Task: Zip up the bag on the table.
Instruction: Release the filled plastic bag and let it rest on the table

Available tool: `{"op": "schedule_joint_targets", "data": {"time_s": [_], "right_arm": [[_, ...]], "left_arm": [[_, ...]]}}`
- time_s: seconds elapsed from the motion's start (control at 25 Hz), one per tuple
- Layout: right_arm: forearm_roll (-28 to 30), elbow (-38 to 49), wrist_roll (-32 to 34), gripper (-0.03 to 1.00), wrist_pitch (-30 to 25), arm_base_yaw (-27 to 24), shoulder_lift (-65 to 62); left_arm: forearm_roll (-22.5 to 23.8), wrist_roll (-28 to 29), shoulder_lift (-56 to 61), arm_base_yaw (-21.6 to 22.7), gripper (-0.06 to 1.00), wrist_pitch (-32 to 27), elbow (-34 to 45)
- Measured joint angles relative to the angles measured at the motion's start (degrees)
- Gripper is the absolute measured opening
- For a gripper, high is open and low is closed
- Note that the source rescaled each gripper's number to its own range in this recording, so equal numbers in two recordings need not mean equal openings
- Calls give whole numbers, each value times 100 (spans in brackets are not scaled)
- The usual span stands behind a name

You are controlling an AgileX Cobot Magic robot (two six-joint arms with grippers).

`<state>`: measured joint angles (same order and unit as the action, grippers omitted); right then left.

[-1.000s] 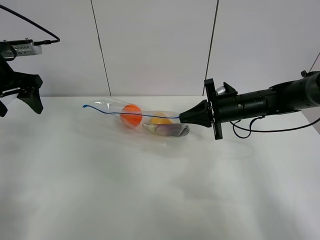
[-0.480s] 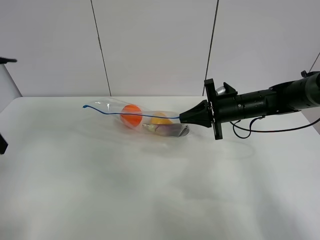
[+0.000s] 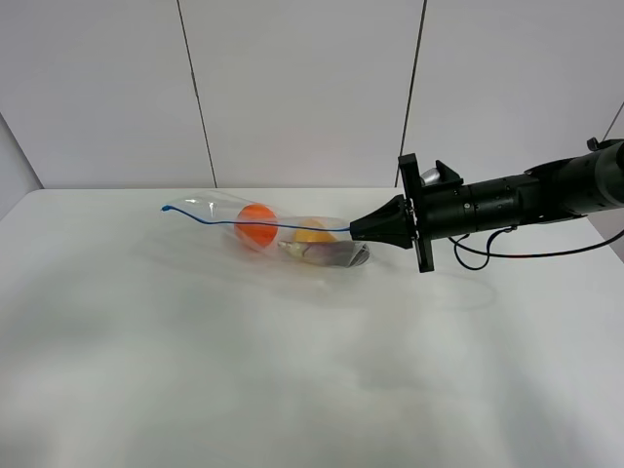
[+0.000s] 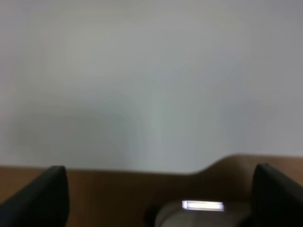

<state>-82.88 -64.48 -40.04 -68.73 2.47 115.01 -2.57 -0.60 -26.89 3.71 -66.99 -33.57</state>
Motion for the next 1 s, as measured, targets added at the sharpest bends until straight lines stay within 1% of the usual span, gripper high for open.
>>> {"op": "schedule_joint_targets", "data": {"time_s": [0.24,0.4,0.56,0.6,0.68,0.76,0.8,0.84,0.88,0.92,0.96,1.0], "right_arm": [[0,0,0,0,0,0,0],[4,0,0,0,0,0,0],[31,0,0,0,0,0,0],[50,0,0,1,0,0,0],[98,0,0,5,0,0,0],[196,0,0,15,-5,0,0],[255,0,0,26,-11,0,0],[324,0,0,40,-11,0,0],[424,-17,0,56,-16,0,0],[549,-69,0,69,-16,0,0],[680,-172,19,82,-23,0,0],[902,-331,94,90,-29,-11,0]], "left_arm": [[0,0,791,-6,100,24,0],[4,2,1403,-134,100,42,0],[4,2,2067,-142,100,42,4],[4,2,2245,-142,100,42,4],[4,2,2568,-142,100,35,4],[4,2,2707,-142,100,11,4],[4,2,2707,-142,100,11,4],[4,2,2707,-142,100,17,4],[4,2,2707,-142,100,17,17],[4,2,2707,-142,100,17,25],[4,2,2707,-142,100,17,31],[4,2,2707,-142,100,17,31]]}}
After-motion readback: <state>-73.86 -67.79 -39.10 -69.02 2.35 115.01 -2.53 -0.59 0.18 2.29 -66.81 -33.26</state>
